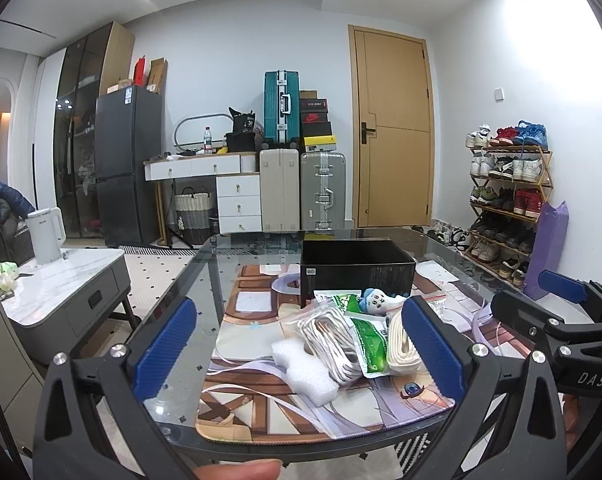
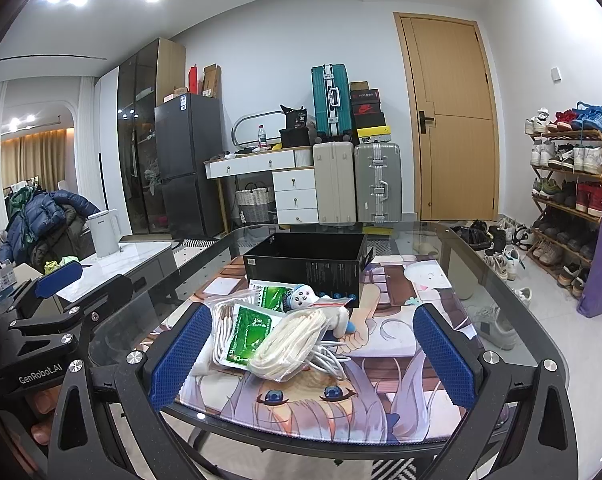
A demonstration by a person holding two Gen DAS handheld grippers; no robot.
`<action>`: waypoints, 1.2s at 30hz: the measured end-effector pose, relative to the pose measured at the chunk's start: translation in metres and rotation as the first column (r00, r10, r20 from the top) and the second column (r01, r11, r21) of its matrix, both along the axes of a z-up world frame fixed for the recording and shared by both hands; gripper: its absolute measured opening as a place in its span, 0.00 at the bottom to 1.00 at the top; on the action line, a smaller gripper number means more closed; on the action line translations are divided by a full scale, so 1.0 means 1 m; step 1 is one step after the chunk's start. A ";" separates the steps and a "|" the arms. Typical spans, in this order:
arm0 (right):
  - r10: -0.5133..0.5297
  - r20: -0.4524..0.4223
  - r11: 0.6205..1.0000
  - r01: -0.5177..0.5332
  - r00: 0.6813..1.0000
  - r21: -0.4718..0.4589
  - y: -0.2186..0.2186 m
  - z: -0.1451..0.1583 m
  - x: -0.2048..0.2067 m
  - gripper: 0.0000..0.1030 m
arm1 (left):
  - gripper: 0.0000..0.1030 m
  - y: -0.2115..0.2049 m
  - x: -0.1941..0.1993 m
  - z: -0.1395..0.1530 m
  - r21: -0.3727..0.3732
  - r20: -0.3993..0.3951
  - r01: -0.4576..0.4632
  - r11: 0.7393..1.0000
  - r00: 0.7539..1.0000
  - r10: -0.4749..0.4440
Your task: Organize soft objects
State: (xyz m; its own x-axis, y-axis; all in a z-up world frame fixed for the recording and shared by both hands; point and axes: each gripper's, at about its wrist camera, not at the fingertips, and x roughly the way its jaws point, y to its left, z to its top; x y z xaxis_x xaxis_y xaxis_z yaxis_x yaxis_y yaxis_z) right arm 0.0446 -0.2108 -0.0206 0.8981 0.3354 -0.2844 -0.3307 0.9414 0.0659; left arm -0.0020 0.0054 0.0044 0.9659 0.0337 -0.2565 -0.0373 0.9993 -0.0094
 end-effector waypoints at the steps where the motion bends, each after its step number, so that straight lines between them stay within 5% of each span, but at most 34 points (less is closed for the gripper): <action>1: 0.001 0.001 1.000 -0.001 1.000 -0.001 0.000 0.000 0.000 1.00 | 1.00 -0.001 0.000 0.000 -0.001 -0.001 0.002 1.000 1.000 -0.002; 36: 0.004 -0.002 1.000 -0.004 1.000 -0.004 0.003 0.000 0.000 1.00 | 1.00 0.000 0.004 -0.004 -0.002 -0.005 -0.015 1.000 1.000 0.015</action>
